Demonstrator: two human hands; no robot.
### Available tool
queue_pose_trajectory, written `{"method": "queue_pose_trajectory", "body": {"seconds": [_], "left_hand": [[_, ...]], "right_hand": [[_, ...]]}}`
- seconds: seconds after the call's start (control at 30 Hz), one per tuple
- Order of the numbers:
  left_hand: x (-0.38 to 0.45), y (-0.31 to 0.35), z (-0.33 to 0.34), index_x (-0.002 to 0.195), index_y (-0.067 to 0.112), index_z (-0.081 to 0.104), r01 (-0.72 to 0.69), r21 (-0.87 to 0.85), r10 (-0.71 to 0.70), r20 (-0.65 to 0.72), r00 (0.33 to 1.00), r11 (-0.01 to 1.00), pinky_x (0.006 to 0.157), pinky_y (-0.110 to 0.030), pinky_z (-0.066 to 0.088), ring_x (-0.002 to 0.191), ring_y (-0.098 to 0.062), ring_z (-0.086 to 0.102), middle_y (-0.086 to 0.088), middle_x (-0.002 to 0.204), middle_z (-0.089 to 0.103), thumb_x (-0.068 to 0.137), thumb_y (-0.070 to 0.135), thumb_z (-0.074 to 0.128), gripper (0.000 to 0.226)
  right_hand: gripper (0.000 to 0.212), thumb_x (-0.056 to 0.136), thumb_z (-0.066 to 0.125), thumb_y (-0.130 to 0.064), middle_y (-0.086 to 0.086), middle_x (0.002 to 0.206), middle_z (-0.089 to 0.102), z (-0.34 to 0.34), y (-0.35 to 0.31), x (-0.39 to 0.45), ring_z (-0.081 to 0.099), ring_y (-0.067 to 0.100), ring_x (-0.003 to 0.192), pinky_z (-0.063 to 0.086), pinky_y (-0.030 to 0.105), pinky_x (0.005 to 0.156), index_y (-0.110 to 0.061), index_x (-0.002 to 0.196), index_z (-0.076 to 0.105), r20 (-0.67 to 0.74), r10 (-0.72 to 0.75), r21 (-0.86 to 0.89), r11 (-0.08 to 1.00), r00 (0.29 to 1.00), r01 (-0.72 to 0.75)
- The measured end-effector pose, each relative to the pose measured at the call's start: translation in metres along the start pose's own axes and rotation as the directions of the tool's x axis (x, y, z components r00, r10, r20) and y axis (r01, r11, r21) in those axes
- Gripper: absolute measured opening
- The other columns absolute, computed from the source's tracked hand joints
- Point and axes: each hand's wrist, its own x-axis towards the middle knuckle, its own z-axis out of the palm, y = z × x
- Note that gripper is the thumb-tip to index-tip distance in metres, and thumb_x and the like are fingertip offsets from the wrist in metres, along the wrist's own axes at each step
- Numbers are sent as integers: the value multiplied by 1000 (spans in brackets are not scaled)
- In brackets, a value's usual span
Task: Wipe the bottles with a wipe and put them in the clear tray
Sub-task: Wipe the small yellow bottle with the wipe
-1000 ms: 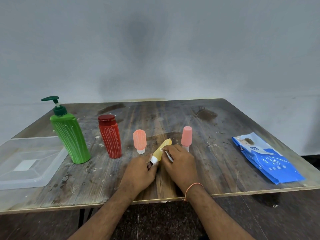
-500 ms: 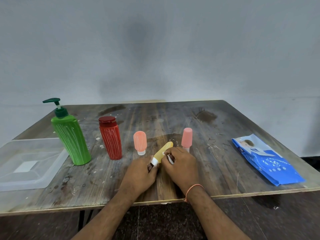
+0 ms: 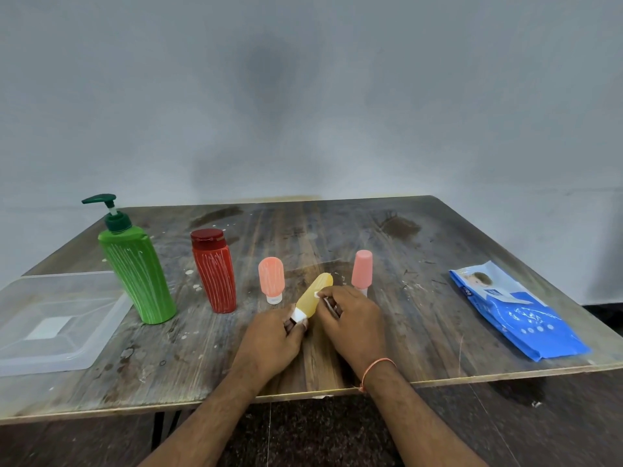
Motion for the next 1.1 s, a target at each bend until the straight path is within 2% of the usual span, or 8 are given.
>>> {"method": "queue_pose_trajectory", "body": {"seconds": [0.13, 0.23, 0.4, 0.5, 0.6, 0.77, 0.97, 1.1], "left_hand": [[2, -1, -2, 83, 31, 59, -6, -29, 7, 8, 1000, 1000, 56, -21, 33, 64, -6, 57, 10, 67, 60, 102, 43, 61, 23], [1, -2, -1, 96, 28, 67, 4, -43, -4, -16, 1000, 999, 59, -26, 39, 65, -7, 59, 8, 68, 63, 102, 46, 60, 20], [1, -2, -3, 118, 18, 71, 1, -66, -4, -49, 999, 998, 69, -35, 53, 72, -8, 63, 8, 78, 70, 102, 44, 61, 32], [0, 0, -7, 123, 22, 70, -5, -81, 3, -25, 1000, 997, 66, -30, 50, 70, -7, 63, 9, 75, 68, 103, 42, 60, 30], [-1, 1, -8, 123, 20, 70, 3, -77, -5, -25, 1000, 997, 72, -36, 53, 75, -7, 63, 7, 82, 71, 103, 43, 59, 32], [-1, 3, -9, 126, 21, 68, 20, -80, -20, -4, 1000, 997, 76, -36, 54, 80, -7, 64, 8, 90, 73, 105, 43, 57, 33], [-1, 2, -9, 117, 26, 68, 32, -98, -31, 13, 999, 995, 77, -38, 56, 81, -6, 65, 11, 90, 73, 105, 45, 54, 26], [-1, 0, -8, 102, 31, 66, 28, -117, -24, 33, 999, 993, 76, -42, 56, 78, -8, 66, 12, 84, 72, 106, 46, 52, 21]], "right_hand": [[16, 88, 72, -34, -14, 92, 75, 0, -3, -2, 65, 3, 80, 53, 19, 71, -27, 98, 82, 38, -8, 10, 1000, 999, 7], [11, 89, 75, -29, -13, 93, 75, 0, -2, -1, 66, 6, 80, 58, 26, 72, -27, 99, 81, 9, 43, -22, 999, 999, -42], [14, 92, 78, -25, -14, 97, 76, -3, -3, -1, 67, 3, 85, 53, 17, 76, -27, 105, 83, 14, -22, 45, 999, 1000, 21], [14, 87, 80, -24, -13, 95, 77, -2, -4, -2, 68, 3, 83, 55, 18, 74, -27, 101, 84, 20, -15, 47, 999, 1000, 14], [13, 92, 78, -28, -15, 98, 77, -3, -2, -1, 67, 4, 85, 58, 21, 76, -28, 104, 82, 14, 43, 7, 999, 999, -43], [15, 92, 79, -26, -16, 98, 76, -5, -4, -2, 66, 1, 86, 51, 10, 76, -28, 106, 83, 33, 13, 66, 998, 999, -15], [12, 93, 77, -30, -16, 100, 76, -2, -2, 0, 67, 4, 86, 60, 24, 77, -28, 103, 81, 15, 69, 16, 997, 997, -69], [17, 95, 76, -32, -17, 104, 76, -7, -6, -2, 67, 2, 91, 52, 10, 78, -30, 111, 82, 57, 6, 40, 999, 998, -8]]}}
